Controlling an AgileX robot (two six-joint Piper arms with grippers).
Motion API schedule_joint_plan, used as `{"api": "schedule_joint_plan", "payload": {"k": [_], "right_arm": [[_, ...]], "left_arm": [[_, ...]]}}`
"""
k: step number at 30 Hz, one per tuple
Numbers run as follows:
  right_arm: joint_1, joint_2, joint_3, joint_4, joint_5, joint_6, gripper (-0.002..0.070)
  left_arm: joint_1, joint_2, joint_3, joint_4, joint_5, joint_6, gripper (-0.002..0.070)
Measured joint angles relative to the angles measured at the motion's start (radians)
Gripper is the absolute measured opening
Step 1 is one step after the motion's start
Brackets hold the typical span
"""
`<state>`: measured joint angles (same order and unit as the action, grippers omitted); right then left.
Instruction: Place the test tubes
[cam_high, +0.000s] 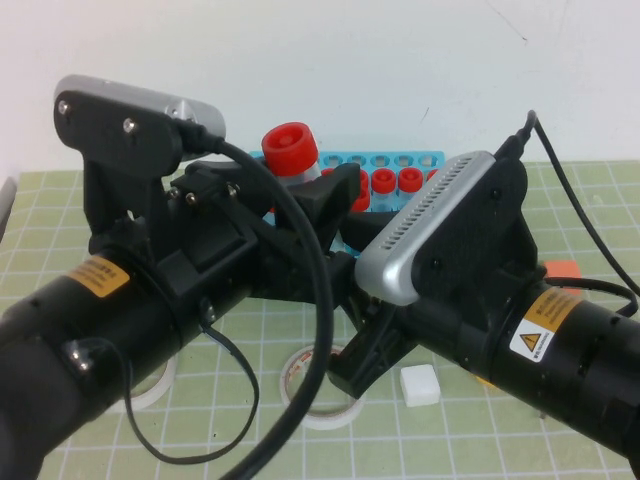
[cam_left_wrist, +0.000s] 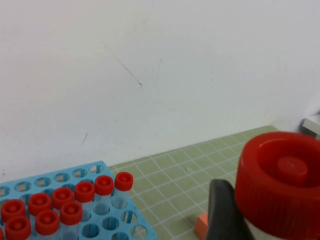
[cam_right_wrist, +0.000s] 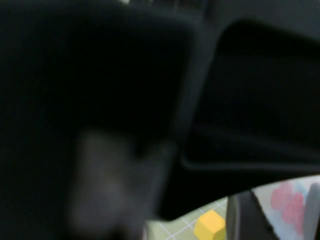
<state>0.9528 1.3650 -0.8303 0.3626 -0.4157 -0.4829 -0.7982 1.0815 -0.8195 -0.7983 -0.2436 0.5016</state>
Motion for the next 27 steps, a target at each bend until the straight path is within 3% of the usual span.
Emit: {"api": "schedule_joint_plan", "payload": {"k": [7,15,25,27], "right_arm": [[0.0,0.009,0.0,0.01,-0.045,0.045,0.0235],[0.0,0.013,0.0,0.012,-0.089,0.052,0.0235],[0.0,0.016,0.0,0.012,-0.069,0.053,0.0235],[0.0,0.016,0.0,0.012,-0.046,0.053,0.0235]], "left_arm": [[0.0,0.0,0.0,-0.002,-0.061,-0.005,0.0362],[0.0,0.0,0.0,-0.01,-0.124,0.004,0.0479],[0.0,0.0,0.0,-0.014,-0.126,0.017,0.0485],[0.0,0.0,0.0,-0.014,-0.126,0.017,0.0452]]}}
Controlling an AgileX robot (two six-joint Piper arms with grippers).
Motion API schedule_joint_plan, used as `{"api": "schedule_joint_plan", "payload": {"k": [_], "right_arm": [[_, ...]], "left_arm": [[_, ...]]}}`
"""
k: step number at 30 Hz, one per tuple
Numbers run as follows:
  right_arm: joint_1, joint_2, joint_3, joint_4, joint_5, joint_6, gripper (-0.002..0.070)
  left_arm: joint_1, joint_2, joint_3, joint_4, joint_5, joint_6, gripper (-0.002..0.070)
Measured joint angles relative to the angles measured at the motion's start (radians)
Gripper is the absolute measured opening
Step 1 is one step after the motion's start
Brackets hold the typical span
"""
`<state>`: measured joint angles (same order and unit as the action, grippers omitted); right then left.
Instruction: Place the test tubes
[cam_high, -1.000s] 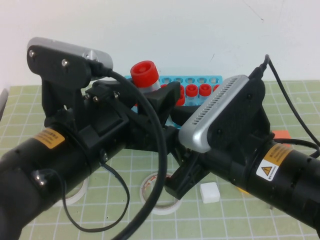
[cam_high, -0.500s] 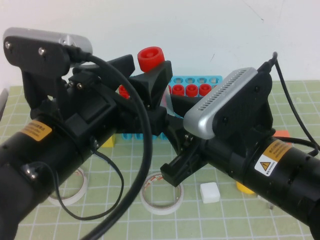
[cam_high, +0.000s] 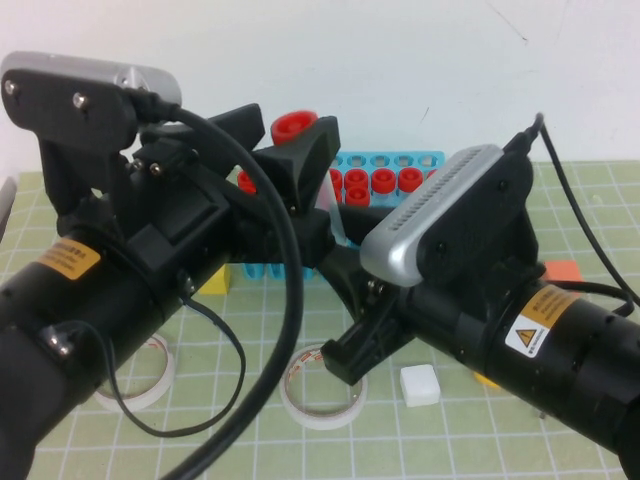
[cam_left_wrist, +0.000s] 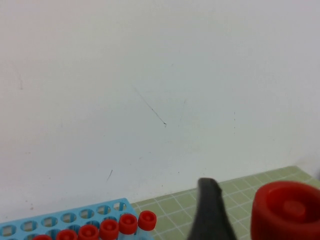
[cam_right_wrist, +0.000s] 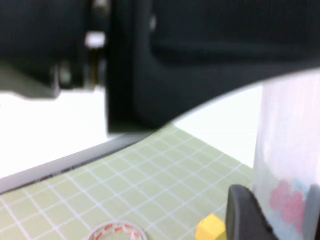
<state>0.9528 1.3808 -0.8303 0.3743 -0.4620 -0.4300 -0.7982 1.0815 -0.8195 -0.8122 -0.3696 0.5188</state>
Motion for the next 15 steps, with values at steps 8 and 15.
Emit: {"api": "schedule_joint_plan", "payload": {"k": [8,15], "right_arm": [[0.0,0.0,0.0,0.006,0.045,0.002,0.0235],[0.0,0.0,0.0,0.007,0.053,0.004,0.0235]], "left_arm": [[0.0,0.0,0.0,0.009,0.056,-0.002,0.0269],[0.0,0.0,-0.001,0.012,0.073,-0.002,0.0269]]}}
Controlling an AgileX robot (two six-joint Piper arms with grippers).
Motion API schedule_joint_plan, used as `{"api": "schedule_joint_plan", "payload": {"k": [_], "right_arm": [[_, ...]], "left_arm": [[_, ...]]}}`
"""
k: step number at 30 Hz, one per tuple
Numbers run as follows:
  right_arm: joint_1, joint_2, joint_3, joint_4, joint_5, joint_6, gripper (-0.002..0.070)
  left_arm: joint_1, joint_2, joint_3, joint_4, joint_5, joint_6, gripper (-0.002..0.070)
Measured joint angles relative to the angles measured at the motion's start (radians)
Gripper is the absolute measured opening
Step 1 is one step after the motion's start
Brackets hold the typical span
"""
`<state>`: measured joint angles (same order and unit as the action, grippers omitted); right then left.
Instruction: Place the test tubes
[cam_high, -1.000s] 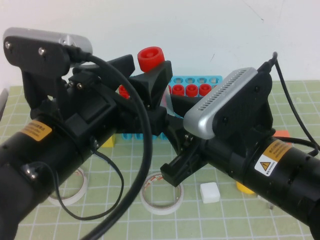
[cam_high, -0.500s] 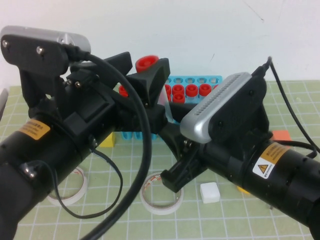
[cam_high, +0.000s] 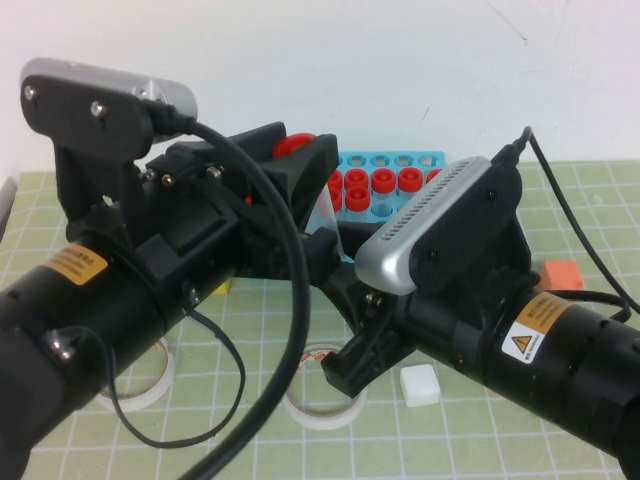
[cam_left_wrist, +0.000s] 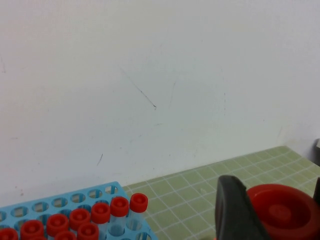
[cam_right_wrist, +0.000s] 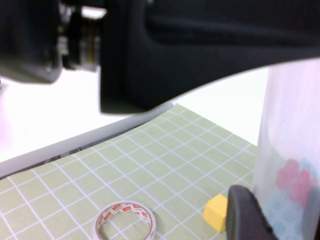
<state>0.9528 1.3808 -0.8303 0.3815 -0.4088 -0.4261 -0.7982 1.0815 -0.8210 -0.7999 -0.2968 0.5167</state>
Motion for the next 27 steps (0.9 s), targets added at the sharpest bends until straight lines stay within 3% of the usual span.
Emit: {"api": "schedule_joint_plan", "payload": {"k": [6,8,13,19,23,27], "right_arm": [[0.0,-0.002,0.0,0.01,0.025,0.0,0.0235],[0.0,-0.017,0.0,0.022,0.055,0.0,0.0265],[0.0,-0.103,0.0,0.063,0.158,-0.031,0.042],[-0.01,-0.23,0.0,0.082,0.319,-0.126,0.0447],[-0.01,-0.314,0.0,0.084,0.457,-0.21,0.0389],[-0.01,-0.381,0.0,0.076,0.623,-0.243,0.0183]], "left_arm": [[0.0,-0.002,0.0,0.0,0.017,0.0,0.0269],[0.0,-0.002,0.0,0.012,0.029,0.0,0.0269],[0.0,-0.002,0.0,0.099,0.033,0.002,0.0269],[0.0,0.02,0.0,0.183,-0.116,0.002,0.0269],[0.0,0.075,0.0,0.221,-0.273,0.002,0.0269],[0.0,0.168,0.0,0.324,-0.4,-0.013,0.0269]]}}
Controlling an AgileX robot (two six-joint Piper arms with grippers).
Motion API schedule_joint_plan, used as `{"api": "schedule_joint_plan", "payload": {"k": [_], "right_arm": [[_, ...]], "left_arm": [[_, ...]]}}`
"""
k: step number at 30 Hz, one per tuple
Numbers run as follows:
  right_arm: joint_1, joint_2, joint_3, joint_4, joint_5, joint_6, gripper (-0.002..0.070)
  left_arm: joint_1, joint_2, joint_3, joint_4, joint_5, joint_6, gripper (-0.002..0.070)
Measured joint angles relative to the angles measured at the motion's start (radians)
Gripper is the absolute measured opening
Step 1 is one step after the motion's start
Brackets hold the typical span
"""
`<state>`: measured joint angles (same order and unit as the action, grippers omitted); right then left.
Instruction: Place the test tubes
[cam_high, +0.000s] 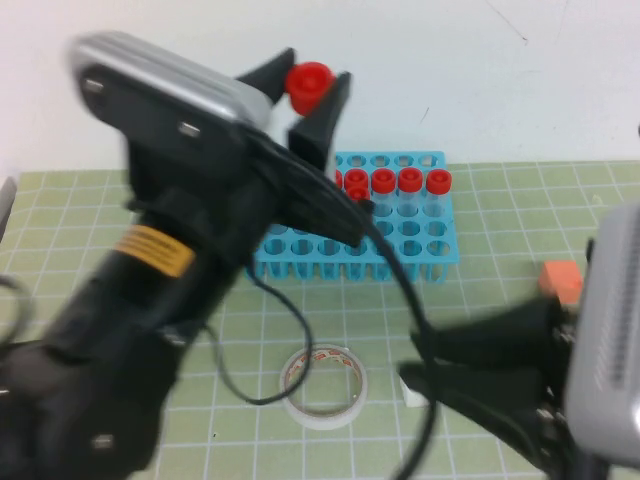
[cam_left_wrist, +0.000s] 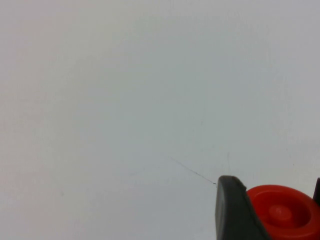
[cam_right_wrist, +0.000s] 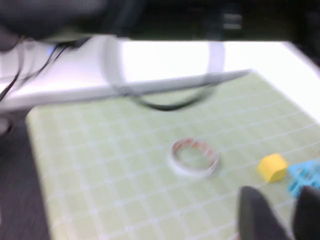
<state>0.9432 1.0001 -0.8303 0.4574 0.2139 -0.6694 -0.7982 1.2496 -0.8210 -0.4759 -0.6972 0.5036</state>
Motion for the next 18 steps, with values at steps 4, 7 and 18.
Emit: {"api": "schedule_joint_plan", "payload": {"k": [4,7,18], "right_arm": [[0.0,-0.043,0.0,-0.053,0.151,0.018,0.0039],[0.0,-0.068,0.0,-0.147,0.233,0.091,0.0014],[0.0,-0.154,0.054,-0.697,0.501,0.638,0.0006]], "left_arm": [[0.0,0.119,0.0,0.116,-0.115,-0.065,0.0269],[0.025,0.191,0.0,0.183,-0.159,-0.175,0.0269],[0.334,0.382,-0.087,0.827,-0.228,-0.929,0.0269]]}}
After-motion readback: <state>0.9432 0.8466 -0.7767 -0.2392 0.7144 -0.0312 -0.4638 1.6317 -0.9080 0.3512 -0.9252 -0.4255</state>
